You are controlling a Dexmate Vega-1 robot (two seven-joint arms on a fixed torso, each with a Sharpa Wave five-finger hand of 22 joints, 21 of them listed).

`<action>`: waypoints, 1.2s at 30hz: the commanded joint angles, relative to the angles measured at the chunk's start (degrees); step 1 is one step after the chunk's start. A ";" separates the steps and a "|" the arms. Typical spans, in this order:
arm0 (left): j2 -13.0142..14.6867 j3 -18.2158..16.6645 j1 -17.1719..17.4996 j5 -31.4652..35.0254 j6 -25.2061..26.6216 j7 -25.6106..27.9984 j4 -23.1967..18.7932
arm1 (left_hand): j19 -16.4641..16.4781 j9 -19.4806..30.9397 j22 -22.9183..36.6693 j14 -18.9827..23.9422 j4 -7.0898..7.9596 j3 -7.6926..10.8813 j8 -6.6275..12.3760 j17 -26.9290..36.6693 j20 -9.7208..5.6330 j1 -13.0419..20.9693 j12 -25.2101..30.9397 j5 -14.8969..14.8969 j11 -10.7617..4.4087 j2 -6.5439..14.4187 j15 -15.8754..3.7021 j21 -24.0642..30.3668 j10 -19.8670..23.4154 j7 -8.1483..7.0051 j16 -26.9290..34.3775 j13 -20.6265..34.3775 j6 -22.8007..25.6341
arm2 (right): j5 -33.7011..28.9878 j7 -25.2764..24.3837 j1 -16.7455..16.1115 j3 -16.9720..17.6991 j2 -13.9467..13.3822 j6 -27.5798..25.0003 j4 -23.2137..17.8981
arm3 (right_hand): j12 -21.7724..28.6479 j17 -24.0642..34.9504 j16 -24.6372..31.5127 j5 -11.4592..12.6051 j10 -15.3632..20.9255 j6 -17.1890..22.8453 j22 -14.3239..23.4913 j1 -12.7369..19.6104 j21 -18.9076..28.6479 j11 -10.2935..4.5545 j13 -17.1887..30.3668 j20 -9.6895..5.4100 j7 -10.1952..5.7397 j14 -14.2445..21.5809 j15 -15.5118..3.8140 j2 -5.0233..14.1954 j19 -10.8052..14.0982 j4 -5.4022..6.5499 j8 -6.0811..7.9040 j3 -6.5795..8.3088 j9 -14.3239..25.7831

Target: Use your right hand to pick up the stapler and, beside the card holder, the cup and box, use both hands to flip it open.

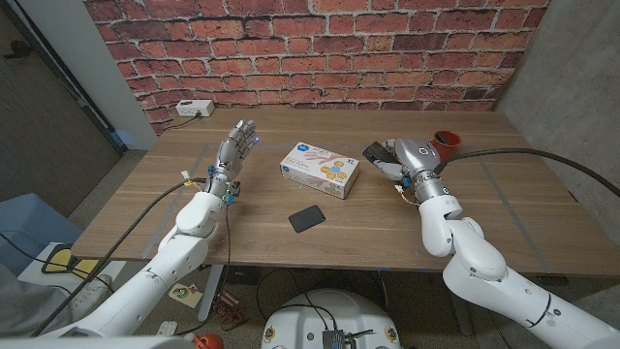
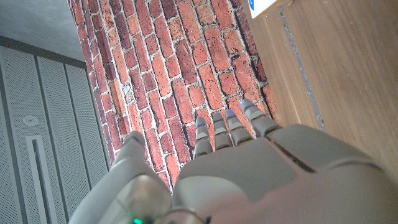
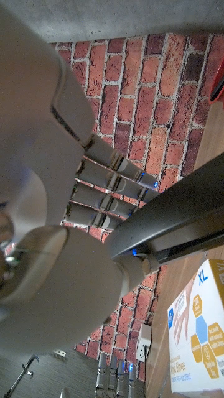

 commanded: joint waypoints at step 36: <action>-8.69 5.69 -7.29 4.70 0.74 4.37 -0.18 | 0.17 0.30 0.10 0.67 0.08 -0.24 0.37 0.27 0.44 -0.48 0.46 -0.02 0.62 0.17 0.60 0.10 1.19 2.17 0.27 0.21 1.33 | 17.53 -14.92 2.75 7.96 3.29 17.87 8.90 | 1.10 1.41 -0.42 0.01 2.54 0.79 0.27 8.16 1.18 -1.80 0.97 -3.18 0.42 0.27 -7.71 8.21 -0.76 2.89 0.37 3.26 1.38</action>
